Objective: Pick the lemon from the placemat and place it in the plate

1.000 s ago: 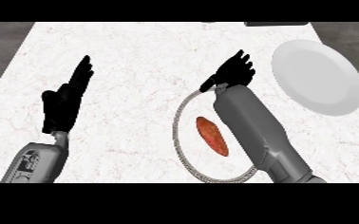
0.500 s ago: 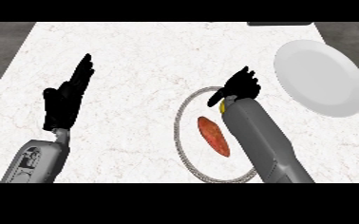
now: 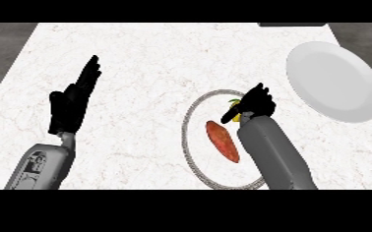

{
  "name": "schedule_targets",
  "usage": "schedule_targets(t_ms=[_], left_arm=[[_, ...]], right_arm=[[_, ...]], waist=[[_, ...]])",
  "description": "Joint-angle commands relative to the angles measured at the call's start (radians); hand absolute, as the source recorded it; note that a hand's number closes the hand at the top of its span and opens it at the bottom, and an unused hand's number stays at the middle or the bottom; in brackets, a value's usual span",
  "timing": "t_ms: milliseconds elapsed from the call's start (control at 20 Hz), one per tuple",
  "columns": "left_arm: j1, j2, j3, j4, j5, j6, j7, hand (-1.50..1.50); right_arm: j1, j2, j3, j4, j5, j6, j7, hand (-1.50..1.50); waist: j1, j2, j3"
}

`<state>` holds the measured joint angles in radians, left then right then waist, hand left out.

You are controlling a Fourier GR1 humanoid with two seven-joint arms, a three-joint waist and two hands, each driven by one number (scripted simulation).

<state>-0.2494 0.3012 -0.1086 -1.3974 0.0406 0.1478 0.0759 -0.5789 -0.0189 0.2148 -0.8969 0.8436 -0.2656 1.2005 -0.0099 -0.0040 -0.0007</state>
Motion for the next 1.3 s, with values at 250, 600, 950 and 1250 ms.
schedule_targets(t_ms=[250, 600, 950, 1250], left_arm=[[-0.018, -0.014, 0.012, 0.003, -0.02, -0.016, 0.022, 0.0], [-0.044, -0.012, 0.056, 0.06, -0.016, -0.04, -0.012, 0.0], [0.012, -0.004, 0.062, 0.006, -0.006, -0.019, -0.004, 0.0], [0.029, -0.001, 0.074, 0.011, -0.003, -0.013, -0.005, 0.0]], right_arm=[[0.075, 0.018, 0.04, -0.002, 0.107, -0.065, 0.144, 1.5], [0.083, 0.001, -0.036, -0.027, 0.182, -0.01, 0.098, 1.5], [0.219, -0.48, -0.048, -0.068, -0.016, 0.258, -0.727, 1.5], [0.227, -0.72, -0.168, -0.102, -0.142, 0.232, -1.16, 1.5]], waist=[[0.011, 0.003, 0.001], [0.003, 0.004, 0.0], [-0.057, 0.002, 0.011], [-0.078, -0.001, 0.015]])
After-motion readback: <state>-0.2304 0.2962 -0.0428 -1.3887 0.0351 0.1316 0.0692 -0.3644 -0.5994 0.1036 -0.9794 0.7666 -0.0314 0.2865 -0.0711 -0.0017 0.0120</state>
